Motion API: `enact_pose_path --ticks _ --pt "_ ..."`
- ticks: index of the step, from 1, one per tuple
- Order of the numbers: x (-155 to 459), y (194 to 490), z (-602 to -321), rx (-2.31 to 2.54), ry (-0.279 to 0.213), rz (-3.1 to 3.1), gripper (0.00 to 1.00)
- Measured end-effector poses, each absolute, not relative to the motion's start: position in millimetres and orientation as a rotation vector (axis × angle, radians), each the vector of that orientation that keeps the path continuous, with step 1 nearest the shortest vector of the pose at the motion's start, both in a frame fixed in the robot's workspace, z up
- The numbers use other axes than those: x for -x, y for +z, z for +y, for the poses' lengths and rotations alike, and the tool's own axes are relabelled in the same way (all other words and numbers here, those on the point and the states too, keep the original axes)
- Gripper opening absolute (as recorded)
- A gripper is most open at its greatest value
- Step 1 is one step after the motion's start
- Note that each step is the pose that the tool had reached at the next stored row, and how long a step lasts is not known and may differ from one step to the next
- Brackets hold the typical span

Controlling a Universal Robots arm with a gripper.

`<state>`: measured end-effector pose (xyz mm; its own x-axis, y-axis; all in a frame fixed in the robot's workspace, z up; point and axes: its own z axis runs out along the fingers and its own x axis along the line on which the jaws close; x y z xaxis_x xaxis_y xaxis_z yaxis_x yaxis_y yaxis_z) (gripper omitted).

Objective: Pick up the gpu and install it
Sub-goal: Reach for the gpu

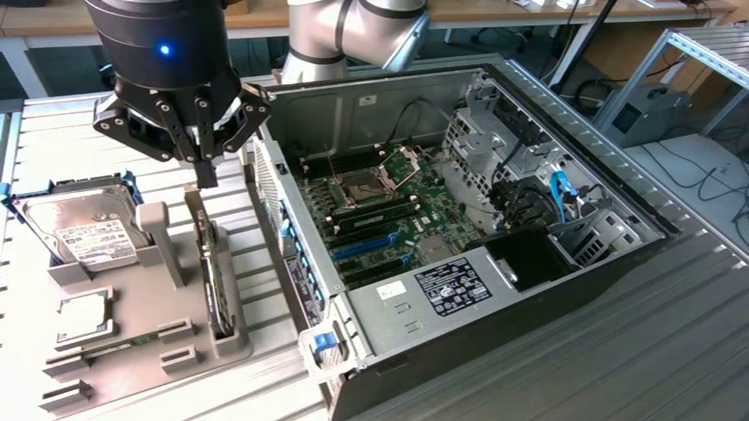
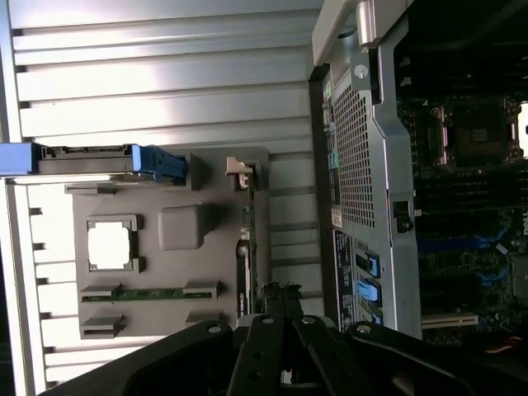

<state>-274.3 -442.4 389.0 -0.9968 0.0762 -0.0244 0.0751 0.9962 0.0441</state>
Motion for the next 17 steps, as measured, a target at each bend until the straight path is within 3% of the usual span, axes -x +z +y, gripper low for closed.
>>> enact_pose_path --ticks 17 --pt "274.3 388.6 -454.0 -0.118 0.067 3.113 0.11"
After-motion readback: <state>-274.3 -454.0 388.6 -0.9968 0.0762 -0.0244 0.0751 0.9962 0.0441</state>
